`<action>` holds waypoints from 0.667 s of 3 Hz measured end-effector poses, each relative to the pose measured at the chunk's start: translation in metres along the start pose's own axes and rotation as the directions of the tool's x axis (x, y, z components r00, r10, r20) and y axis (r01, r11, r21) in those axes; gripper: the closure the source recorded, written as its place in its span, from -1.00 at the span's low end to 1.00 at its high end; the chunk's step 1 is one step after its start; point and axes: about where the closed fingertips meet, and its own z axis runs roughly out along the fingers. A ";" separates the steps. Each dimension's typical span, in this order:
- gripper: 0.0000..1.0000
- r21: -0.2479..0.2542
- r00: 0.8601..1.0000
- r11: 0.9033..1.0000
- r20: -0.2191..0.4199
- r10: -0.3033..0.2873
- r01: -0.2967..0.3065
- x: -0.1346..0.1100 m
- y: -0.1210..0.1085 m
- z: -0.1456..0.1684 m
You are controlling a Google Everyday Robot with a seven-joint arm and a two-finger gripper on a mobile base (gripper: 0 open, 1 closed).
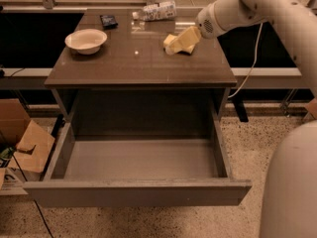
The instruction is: Place sponge into top drawer
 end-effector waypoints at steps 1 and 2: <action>-1.00 0.003 0.998 0.998 0.021 0.062 -0.062 0.005 -0.019 0.029; -1.00 0.020 0.993 0.994 0.039 0.108 -0.109 0.014 -0.042 0.050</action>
Offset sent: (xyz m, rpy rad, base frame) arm 0.0951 -0.0230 -0.0560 0.1220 0.0281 -0.1479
